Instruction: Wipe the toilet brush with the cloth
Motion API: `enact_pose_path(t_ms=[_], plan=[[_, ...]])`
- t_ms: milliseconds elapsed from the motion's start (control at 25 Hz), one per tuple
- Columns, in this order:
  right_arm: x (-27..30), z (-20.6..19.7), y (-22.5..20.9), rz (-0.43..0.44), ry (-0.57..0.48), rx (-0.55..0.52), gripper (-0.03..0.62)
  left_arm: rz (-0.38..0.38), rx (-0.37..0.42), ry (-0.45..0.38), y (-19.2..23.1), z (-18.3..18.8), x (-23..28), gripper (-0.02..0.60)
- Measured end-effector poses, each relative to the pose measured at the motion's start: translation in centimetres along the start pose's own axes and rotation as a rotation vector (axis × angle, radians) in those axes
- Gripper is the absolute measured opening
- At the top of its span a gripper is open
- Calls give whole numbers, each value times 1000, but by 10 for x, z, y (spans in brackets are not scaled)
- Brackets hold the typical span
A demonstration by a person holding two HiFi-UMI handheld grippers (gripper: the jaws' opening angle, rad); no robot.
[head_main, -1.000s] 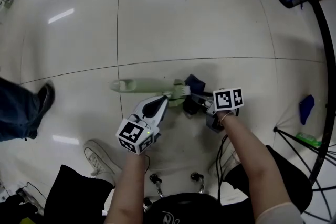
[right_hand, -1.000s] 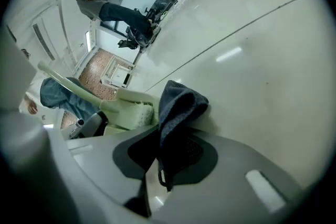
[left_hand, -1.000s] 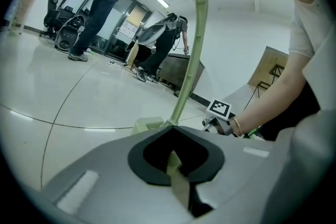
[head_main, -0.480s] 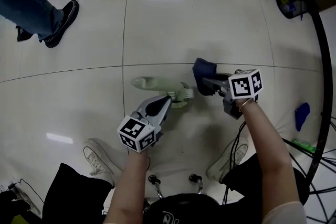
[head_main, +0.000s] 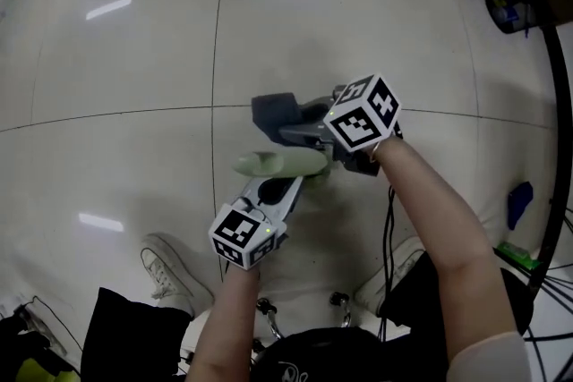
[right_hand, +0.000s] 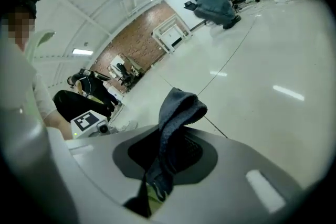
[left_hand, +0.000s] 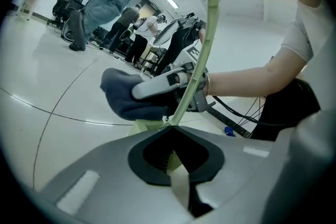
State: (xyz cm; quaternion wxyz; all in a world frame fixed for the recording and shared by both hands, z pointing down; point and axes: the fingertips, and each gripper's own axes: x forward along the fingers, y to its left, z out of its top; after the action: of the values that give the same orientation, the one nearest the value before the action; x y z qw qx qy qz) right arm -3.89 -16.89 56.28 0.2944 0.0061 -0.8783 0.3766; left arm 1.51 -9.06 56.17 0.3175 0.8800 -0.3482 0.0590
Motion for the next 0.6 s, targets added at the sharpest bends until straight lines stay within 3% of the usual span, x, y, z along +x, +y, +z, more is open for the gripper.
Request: enact_pose_path(t_ms=[320, 600], plan=[[26, -19, -26, 103, 200, -40, 66, 60, -33, -25, 7, 6, -4, 6], [30, -37, -54, 129, 126, 72, 66, 102, -13, -12, 12, 6, -2, 6]])
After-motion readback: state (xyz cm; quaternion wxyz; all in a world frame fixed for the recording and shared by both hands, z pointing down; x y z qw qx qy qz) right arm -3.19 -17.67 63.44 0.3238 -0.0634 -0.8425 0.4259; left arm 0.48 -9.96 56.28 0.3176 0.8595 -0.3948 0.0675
